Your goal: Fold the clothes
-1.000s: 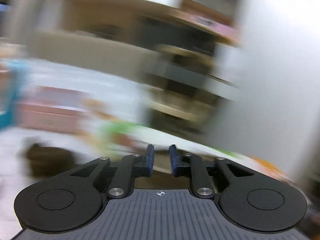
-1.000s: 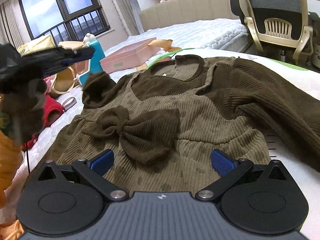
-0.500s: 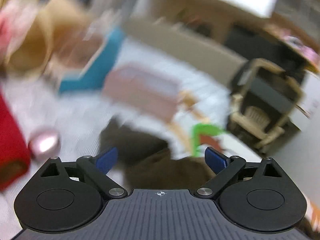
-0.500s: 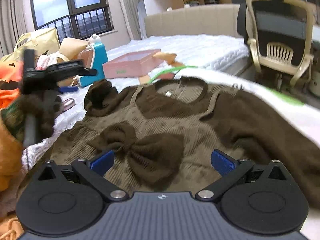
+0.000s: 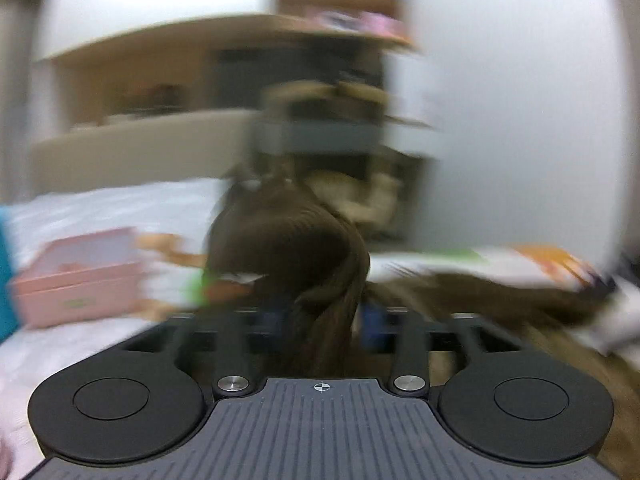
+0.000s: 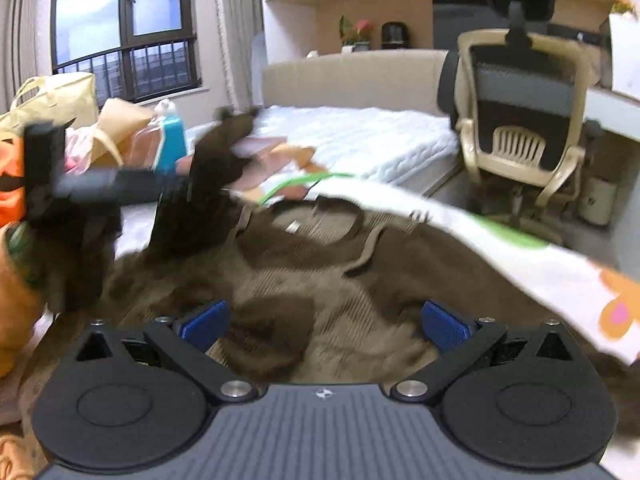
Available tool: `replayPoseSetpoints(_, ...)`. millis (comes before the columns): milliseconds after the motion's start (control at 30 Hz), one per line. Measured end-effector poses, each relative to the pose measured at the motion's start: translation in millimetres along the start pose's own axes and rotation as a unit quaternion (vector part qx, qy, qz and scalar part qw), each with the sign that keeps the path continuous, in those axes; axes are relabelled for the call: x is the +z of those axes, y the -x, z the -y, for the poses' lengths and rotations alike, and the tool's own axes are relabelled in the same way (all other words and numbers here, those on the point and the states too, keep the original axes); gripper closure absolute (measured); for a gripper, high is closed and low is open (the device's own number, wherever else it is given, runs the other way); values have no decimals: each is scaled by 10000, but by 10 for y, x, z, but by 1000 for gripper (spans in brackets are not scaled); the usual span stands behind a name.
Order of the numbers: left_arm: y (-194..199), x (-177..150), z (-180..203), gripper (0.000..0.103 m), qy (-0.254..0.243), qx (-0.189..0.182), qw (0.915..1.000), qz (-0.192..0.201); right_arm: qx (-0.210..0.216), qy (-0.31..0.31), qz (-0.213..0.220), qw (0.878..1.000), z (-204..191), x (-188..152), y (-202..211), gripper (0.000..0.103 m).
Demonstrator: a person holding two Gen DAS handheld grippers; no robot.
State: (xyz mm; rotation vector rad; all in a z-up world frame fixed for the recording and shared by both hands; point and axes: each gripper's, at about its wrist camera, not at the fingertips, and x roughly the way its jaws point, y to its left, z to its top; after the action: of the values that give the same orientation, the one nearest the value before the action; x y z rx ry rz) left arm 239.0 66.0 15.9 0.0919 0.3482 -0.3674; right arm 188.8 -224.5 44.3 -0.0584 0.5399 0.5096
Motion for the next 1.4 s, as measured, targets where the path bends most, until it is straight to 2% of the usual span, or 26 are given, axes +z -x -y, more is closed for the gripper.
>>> replayPoseSetpoints(33,-16,-35,73,7,-51,-160,9998,-131,-33,-8,37,10000,3,61,-10,0)
replayPoseSetpoints(100,-58,-105,130,7,5,-314,9987,-410,-40,10,86,10000,-10,179,-60,0)
replayPoseSetpoints(167,-103,-162,115,5,154,-205,9973,-693,-34,85,88,9999,-53,268,-147,0)
replayPoseSetpoints(267,-95,-258,-40,2,626,-277,9928,-979,-5,187,0,9998,-139,371,-358,0)
replayPoseSetpoints(367,15,-348,-143,1,1098,-478,9875,-1027,-71,138,-188,9997,-167,422,-684,11)
replayPoseSetpoints(400,56,-377,-163,0,1196,-531,9865,-988,-221,99,-279,9993,-152,418,-817,15)
replayPoseSetpoints(467,85,-428,-159,0,1238,-593,9863,-915,-472,-203,-669,9964,-63,345,-1071,32)
replayPoseSetpoints(500,102,-443,-162,0,1263,-597,9861,-896,-452,-441,-880,9941,0,302,-1169,53)
replayPoseSetpoints(533,97,-447,-167,0,1294,-591,9860,-869,-369,-756,-1043,9910,72,262,-1238,57)
replayPoseSetpoints(567,103,-432,-185,0,1350,-573,9859,-811,-359,-909,-1049,9897,101,270,-1262,62)
replayPoseSetpoints(600,135,-396,-214,0,1454,-543,9854,-695,-385,-838,-947,9912,77,332,-1253,80)
replayPoseSetpoints(633,158,-359,-245,0,1545,-536,9848,-581,-359,-588,-720,9950,5,456,-1212,83)
replayPoseSetpoints(700,206,-294,-298,0,1713,-484,9835,-339,-275,-33,4,9996,-192,765,-1033,85)
replayPoseSetpoints(767,246,-253,-341,0,1855,-427,9816,-139,-348,470,555,9967,-323,901,-889,88)
replayPoseSetpoints(900,198,-300,-344,0,1899,-477,9805,-194,-542,1431,1537,9762,-553,1102,-632,87)
replayPoseSetpoints(933,152,-328,-322,0,1869,-470,9807,-340,-714,1572,1352,9757,-517,1063,-702,84)
replayPoseSetpoints(967,127,-354,-299,0,1841,-481,9807,-452,-927,1603,875,9788,-412,969,-845,82)
replayPoseSetpoints(1033,68,-422,-240,0,1759,-587,9805,-657,-1348,1228,127,9831,-110,757,-1015,81)
replayPoseSetpoints(1100,13,-477,-163,0,1617,-629,9817,-780,-1760,781,-570,9796,204,545,-1163,79)
replayPoseSetpoints(1133,-26,-497,-115,0,1501,-595,9830,-869,-1768,611,-599,9805,266,524,-1139,78)
replayPoseSetpoints(1200,-86,-519,-38,0,1312,-522,9846,-1030,-1624,318,-392,9854,313,554,-1011,78)
replayPoseSetpoints(1233,-102,-519,-12,0,1245,-486,9849,-1099,-1424,317,-297,9889,266,583,-974,77)
replayPoseSetpoints(1267,-95,-527,-8,0,1245,-482,9849,-1101,-1170,377,-204,9922,189,618,-947,76)
replayPoseSetpoints(1333,-99,-542,-22,0,1276,-484,9844,-1109,-580,420,-84,9974,35,666,-932,66)
replayPoseSetpoints(1400,-117,-551,-42,0,1316,-487,9837,-1128,-83,261,-205,9994,-74,638,-1072,61)
